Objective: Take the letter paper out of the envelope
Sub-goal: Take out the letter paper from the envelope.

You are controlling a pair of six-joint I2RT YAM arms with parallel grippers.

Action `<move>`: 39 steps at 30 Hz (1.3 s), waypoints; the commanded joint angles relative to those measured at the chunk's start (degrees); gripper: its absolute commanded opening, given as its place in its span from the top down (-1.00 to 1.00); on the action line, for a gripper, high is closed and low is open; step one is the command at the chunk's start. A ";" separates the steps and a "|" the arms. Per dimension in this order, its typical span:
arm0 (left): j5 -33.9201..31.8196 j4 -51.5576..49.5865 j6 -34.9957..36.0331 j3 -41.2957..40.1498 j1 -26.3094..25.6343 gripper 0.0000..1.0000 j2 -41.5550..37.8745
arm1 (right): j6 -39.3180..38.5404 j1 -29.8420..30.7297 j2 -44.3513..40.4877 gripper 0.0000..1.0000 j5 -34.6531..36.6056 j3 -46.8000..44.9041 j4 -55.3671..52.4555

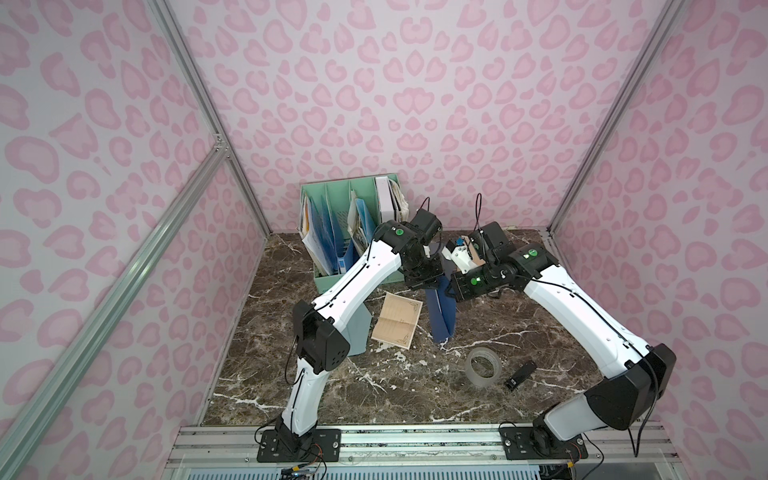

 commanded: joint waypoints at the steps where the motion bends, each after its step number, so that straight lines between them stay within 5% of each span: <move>1: -1.39 -1.85 1.11 1.02 0.03 0.83 0.32 | 0.04 0.35 -0.02 1.00 -0.05 -0.08 0.94; 39: -4.88 -11.20 4.67 8.13 0.14 0.54 6.22 | 0.03 0.79 1.23 1.00 0.92 3.00 2.12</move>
